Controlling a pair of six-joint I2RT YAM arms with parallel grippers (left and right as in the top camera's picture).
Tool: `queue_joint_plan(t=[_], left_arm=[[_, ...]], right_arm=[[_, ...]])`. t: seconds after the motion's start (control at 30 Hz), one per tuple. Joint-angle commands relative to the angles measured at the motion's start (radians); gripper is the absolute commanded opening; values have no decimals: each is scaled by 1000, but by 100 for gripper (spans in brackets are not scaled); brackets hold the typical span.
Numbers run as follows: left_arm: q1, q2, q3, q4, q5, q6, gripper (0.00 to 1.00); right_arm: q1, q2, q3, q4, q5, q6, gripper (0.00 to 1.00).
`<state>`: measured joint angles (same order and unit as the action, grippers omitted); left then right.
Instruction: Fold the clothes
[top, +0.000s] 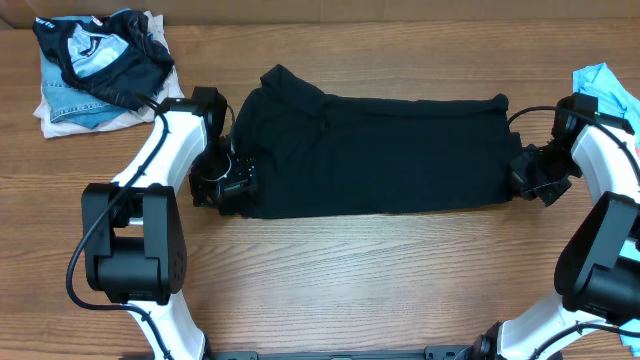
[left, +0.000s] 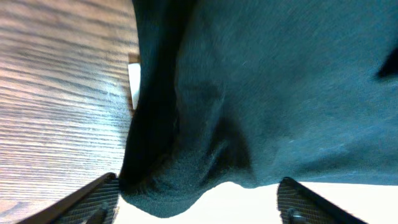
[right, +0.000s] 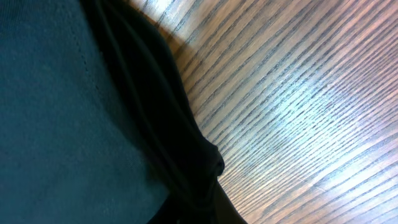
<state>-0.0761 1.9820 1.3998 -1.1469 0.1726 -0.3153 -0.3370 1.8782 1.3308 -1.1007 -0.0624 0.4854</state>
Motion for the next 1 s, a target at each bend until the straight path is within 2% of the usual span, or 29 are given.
queue_joint_plan(t=[0.0,0.17,0.27,0.3,0.33,0.43,0.47,0.63,0.9,0.93,0.97], left_arm=[[8,10,-19,0,10,-5,75],[10,10,-19,-6,-24,-5,61],[10,10,-19,-8,-26,-2,46],[10,10,-19,-9,-33,-2,35],[10,10,-19,-13,-48,-2,30],[11,10,-15,-42,-107,-2,6],[11,10,-12,-55,-135,-3,4],[12,5,32,-147,-267,-3,4],[13,2,93,-295,-319,-2,8],[13,2,93,-312,-333,-3,22],[13,2,93,-316,-332,-3,29]], right_arm=[[0,-22,-1,-1,16,-3,9],[0,-22,-1,-1,16,-3,9],[0,-22,-1,-1,17,-3,9],[0,-22,-1,-1,17,-3,9],[0,-22,-1,0,17,-2,9],[0,-22,0,3,17,-2,5],[-1,-22,2,2,17,-2,4],[-2,-23,55,-39,16,-2,4],[-2,-27,124,-154,46,-2,4],[-2,-27,124,-174,71,-3,5],[-2,-27,124,-185,83,-3,8]])
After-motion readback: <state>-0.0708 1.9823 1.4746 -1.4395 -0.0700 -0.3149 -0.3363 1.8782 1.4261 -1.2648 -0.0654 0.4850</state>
